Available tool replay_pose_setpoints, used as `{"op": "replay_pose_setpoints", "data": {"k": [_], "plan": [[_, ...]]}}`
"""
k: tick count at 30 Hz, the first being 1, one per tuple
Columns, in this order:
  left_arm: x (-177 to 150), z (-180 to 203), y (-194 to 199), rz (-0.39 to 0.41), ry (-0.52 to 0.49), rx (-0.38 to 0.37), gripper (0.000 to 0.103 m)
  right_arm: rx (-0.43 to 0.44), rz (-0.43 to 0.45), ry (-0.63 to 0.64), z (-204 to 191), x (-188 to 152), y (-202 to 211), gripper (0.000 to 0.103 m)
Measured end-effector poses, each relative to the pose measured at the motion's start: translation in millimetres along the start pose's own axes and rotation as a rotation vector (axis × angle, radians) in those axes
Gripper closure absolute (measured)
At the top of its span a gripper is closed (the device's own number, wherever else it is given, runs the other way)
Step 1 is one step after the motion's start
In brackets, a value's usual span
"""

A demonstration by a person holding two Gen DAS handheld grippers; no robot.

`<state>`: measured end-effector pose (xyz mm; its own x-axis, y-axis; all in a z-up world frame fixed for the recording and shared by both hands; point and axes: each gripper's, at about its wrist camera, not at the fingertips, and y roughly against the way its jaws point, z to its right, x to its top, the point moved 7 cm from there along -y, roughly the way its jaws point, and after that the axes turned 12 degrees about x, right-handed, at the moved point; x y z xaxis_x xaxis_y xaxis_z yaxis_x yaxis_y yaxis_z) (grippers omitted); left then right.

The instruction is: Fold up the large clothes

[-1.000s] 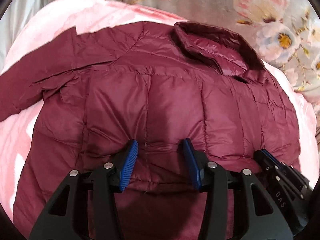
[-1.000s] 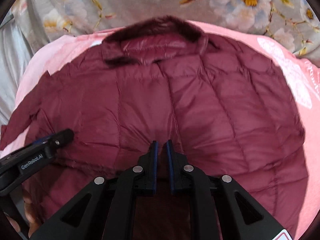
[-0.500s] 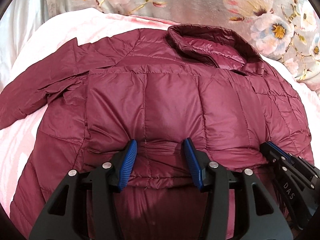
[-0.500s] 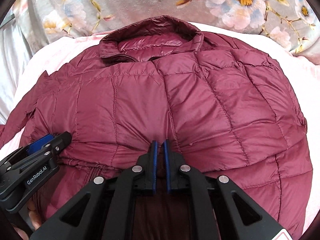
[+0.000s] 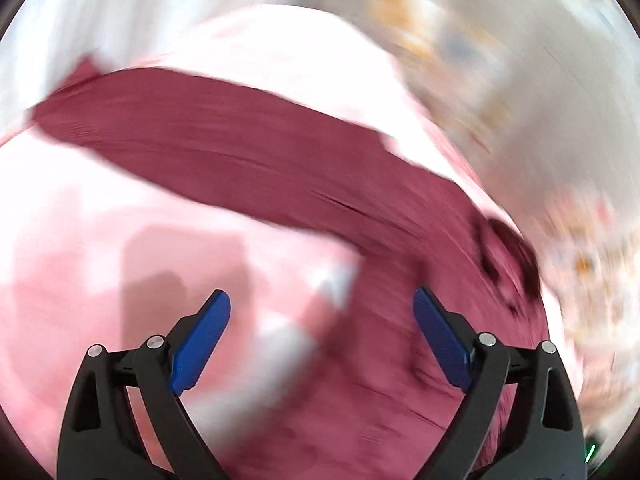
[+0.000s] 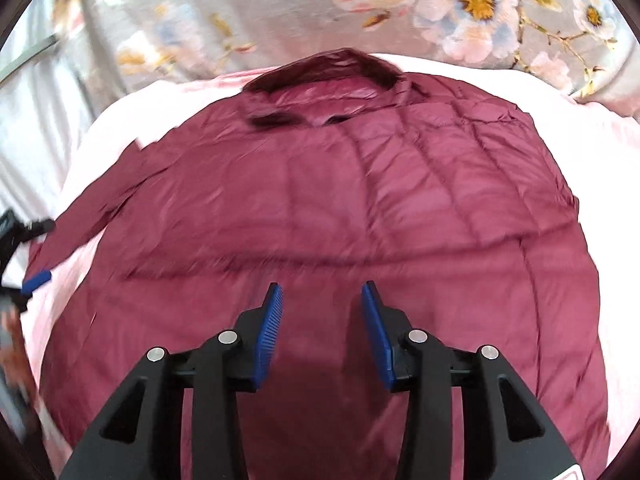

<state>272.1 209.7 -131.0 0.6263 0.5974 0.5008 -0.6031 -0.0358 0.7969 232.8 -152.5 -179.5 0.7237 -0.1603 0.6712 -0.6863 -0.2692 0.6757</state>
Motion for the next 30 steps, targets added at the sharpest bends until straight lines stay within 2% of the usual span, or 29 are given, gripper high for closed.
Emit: {"op": "replay_pose_setpoints", "data": {"k": [2,5,8,9,11,12,13,15,18,20,23,25,26,28,30], "plan": [[30.9,-62.5,-9.7,-0.013,0.151,0.063,0.013,0.012,-0.023,0.009,-9.6,-12.2,1.6,0.059],[69.1,-134.7,-18.4,0.022,0.328,0.152,0.013,0.039,-0.053,0.014,-25.3,-29.4,0.6,0.057],[94.3,-168.5,-32.3,0.038,0.406,0.172,0.014,0.021,-0.058,0.054,-36.8,-34.3,-0.4,0.053],[101.6,-176.0,-44.4,0.012,0.427,0.174,0.020,0.012,-0.059,0.070,-39.0,-34.5,-0.8,0.053],[108.4,-178.8,-51.3,0.015,0.438,0.179,0.025,-0.004,-0.061,0.100,-42.9,-34.5,-1.6,0.053],[114.8,-173.4,-52.6,0.036,0.415,0.198,0.042,-0.010,-0.060,0.105,-44.0,-34.6,-1.7,0.053],[116.5,-166.5,-53.4,0.038,0.389,0.198,0.071,-0.009,-0.060,0.101,-44.0,-34.8,-1.5,0.053],[120.8,-146.1,-60.6,0.017,0.331,0.186,0.102,-0.004,-0.063,0.084,-40.4,-34.6,-0.4,0.052],[127.0,-103.6,-43.1,0.081,0.207,0.156,0.102,0.012,-0.059,0.041,-34.0,-33.3,3.9,0.052],[127.5,-56.3,-23.1,0.138,0.102,0.116,0.102,0.010,-0.052,0.021,-30.6,-32.5,7.6,0.052],[113.0,40.5,12.9,0.197,-0.094,0.005,0.102,0.001,-0.048,0.011,-25.4,-31.5,12.3,0.052],[84.3,123.3,44.4,0.241,-0.272,-0.088,0.102,-0.008,-0.037,-0.004,-18.7,-29.8,17.3,0.052],[72.4,146.5,51.7,0.245,-0.321,-0.120,0.102,-0.011,-0.034,-0.009,-16.7,-29.6,18.7,0.052],[27.4,211.9,71.4,0.217,-0.449,-0.234,0.102,-0.022,-0.026,-0.021,-11.0,-28.7,22.9,0.052],[-24.5,272.5,79.6,0.142,-0.564,-0.342,0.101,-0.034,-0.015,-0.034,-3.4,-29.0,28.7,0.052]]}}
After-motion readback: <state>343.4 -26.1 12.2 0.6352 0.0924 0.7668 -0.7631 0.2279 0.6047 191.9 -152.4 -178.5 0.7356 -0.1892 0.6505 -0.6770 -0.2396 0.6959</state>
